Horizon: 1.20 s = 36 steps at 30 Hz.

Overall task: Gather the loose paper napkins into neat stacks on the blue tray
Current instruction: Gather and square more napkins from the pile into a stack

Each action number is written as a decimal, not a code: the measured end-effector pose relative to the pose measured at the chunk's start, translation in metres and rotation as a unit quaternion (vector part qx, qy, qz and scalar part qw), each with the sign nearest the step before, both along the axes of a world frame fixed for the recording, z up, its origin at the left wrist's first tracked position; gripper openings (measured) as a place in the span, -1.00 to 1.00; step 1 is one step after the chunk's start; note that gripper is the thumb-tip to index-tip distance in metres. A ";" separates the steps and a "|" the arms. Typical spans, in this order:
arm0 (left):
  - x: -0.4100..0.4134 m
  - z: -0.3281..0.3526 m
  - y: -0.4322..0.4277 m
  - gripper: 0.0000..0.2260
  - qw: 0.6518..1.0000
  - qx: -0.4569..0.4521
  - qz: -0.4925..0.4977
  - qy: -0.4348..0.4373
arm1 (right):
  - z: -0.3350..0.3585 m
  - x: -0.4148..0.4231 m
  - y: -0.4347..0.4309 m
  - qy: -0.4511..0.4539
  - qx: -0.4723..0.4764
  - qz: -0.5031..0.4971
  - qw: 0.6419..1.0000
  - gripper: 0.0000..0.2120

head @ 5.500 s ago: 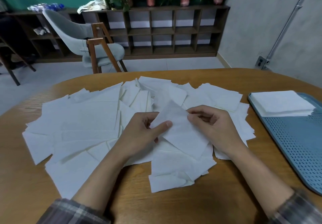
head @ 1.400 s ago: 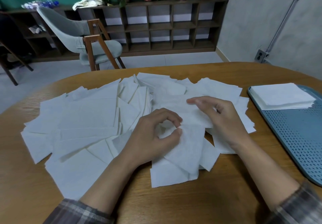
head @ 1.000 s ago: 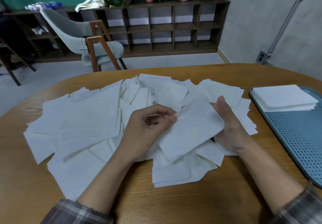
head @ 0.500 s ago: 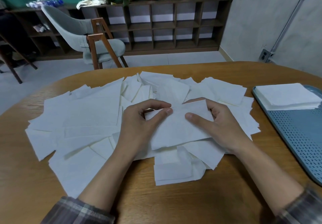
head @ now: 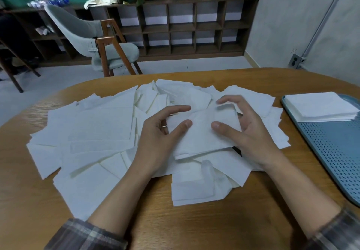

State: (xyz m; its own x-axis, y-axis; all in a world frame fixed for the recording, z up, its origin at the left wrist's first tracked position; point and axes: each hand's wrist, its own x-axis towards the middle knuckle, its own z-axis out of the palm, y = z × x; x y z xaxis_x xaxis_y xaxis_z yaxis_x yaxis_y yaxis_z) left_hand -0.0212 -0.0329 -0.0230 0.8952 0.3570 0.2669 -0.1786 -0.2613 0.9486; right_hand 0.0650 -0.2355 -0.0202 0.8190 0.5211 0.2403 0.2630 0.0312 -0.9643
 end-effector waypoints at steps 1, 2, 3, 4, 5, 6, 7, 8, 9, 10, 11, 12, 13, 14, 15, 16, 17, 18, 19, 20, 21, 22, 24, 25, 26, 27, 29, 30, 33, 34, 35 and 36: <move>0.000 -0.001 -0.001 -0.77 1.000 0.007 0.014 -0.009 | -0.001 0.000 0.000 -0.025 -0.020 0.004 0.999 -0.75; 0.000 -0.002 -0.002 -0.76 0.999 0.021 0.023 -0.018 | -0.002 0.001 0.000 -0.042 -0.041 0.007 0.998 -0.82; 0.000 -0.003 -0.002 -0.73 0.998 0.047 0.027 -0.027 | -0.005 0.002 0.000 -0.047 -0.057 0.004 0.997 -0.83; 0.001 -0.005 -0.002 -0.68 0.995 0.087 0.027 -0.037 | -0.007 0.003 0.000 -0.044 -0.065 -0.009 0.997 -0.80; 0.001 -0.008 -0.001 -0.62 0.989 0.139 0.020 -0.048 | -0.009 0.006 -0.001 -0.044 -0.069 -0.031 0.996 -0.76; 0.001 -0.010 -0.001 -0.56 0.980 0.188 0.005 -0.058 | -0.011 0.009 -0.003 -0.048 -0.072 -0.060 0.994 -0.73; 0.001 -0.012 0.000 -0.50 0.973 0.222 -0.020 -0.061 | -0.012 0.013 -0.005 -0.055 -0.076 -0.091 0.991 -0.71; 0.000 -0.010 0.001 -0.46 0.969 0.237 -0.055 -0.049 | -0.013 0.017 -0.007 -0.061 -0.082 -0.121 0.987 -0.69; -0.001 -0.008 0.001 -0.43 0.966 0.240 -0.096 -0.023 | -0.015 0.021 -0.008 -0.064 -0.088 -0.146 0.983 -0.68; -0.003 -0.006 0.001 -0.42 0.959 0.245 -0.142 0.010 | -0.015 0.024 -0.009 -0.066 -0.093 -0.164 0.980 -0.68; -0.004 -0.005 0.001 -0.41 0.947 0.259 -0.185 0.044 | -0.016 0.025 -0.010 -0.068 -0.096 -0.172 0.978 -0.67; -0.005 -0.006 0.001 -0.41 0.933 0.277 -0.218 0.073 | -0.018 0.026 -0.010 -0.068 -0.098 -0.173 0.978 -0.67; -0.005 -0.008 0.001 -0.41 0.921 0.294 -0.240 0.093 | -0.018 0.026 -0.009 -0.068 -0.100 -0.171 0.978 -0.67; -0.004 -0.010 0.002 -0.42 0.912 0.306 -0.252 0.105 | -0.019 0.025 -0.008 -0.068 -0.102 -0.168 0.978 -0.67; -0.004 -0.012 0.002 -0.44 0.907 0.314 -0.257 0.110 | -0.019 0.024 -0.007 -0.068 -0.102 -0.165 0.979 -0.67; -0.003 -0.013 0.003 -0.47 0.906 0.319 -0.257 0.111 | -0.019 0.023 -0.007 -0.069 -0.101 -0.163 0.979 -0.67; -0.002 -0.014 0.003 -0.50 0.907 0.319 -0.254 0.108 | -0.018 0.022 -0.006 -0.071 -0.103 -0.160 0.979 -0.67; -0.001 -0.015 0.004 -0.54 0.910 0.318 -0.247 0.100 | -0.018 0.022 -0.006 -0.073 -0.105 -0.159 0.979 -0.67; 0.000 -0.017 0.004 -0.59 0.915 0.314 -0.238 0.087 | -0.017 0.022 -0.006 -0.073 -0.107 -0.157 0.979 -0.67; 0.001 -0.018 0.004 -0.65 0.924 0.303 -0.224 0.069 | -0.017 0.022 -0.006 -0.070 -0.107 -0.153 0.980 -0.67; 0.001 -0.018 0.003 -0.70 0.934 0.286 -0.209 0.051 | -0.015 0.021 -0.005 -0.066 -0.104 -0.146 0.981 -0.66; 0.001 -0.018 0.002 -0.75 0.944 0.266 -0.193 0.039 | -0.014 0.020 -0.005 -0.062 -0.098 -0.137 0.984 -0.65; -0.001 -0.015 0.001 -0.81 0.958 0.235 -0.161 0.025 | -0.011 0.018 -0.005 -0.049 -0.076 -0.108 0.990 -0.65; -0.001 -0.013 0.002 -0.82 0.963 0.225 -0.147 0.017 | -0.009 0.016 -0.004 -0.040 -0.064 -0.089 0.993 -0.68; 0.000 -0.013 0.002 -0.83 0.967 0.216 -0.133 0.008 | -0.008 0.016 -0.004 -0.030 -0.052 -0.073 0.996 -0.73; 0.000 -0.012 0.003 -0.84 0.971 0.207 -0.121 0.000 | -0.008 0.014 -0.004 -0.019 -0.040 -0.054 0.998 -0.77; 0.001 -0.010 0.006 -0.86 0.978 0.180 -0.102 -0.006 | -0.008 0.014 -0.005 0.004 -0.017 -0.010 1.000 -0.61; 0.001 -0.010 0.007 -0.87 0.982 0.163 -0.093 -0.002 | -0.010 0.014 -0.006 0.028 -0.002 0.016 0.999 -0.48; 0.000 -0.007 0.008 -0.83 0.991 0.109 -0.074 0.015 | -0.013 0.011 -0.006 0.091 0.040 0.056 0.994 -0.22; 0.000 -0.007 0.008 -0.81 0.993 0.100 -0.064 0.014 | -0.013 0.010 -0.006 0.086 0.038 0.044 0.995 -0.26; 0.000 -0.006 0.008 -0.79 0.994 0.093 -0.053 0.011 | -0.012 0.008 -0.004 0.080 0.037 0.028 0.996 -0.39; 0.000 -0.006 0.008 -0.78 0.995 0.087 -0.043 0.007 | -0.011 0.007 -0.003 0.064 0.030 0.014 0.997 -0.57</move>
State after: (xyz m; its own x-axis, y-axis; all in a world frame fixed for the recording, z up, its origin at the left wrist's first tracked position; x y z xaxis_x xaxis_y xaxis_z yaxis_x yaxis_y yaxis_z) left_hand -0.0209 -0.0246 -0.0292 0.9244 0.2289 0.3050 -0.1939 -0.4067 0.8928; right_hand 0.0716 -0.2386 -0.0311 0.8308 0.5312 0.1663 0.1358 0.0963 -0.9861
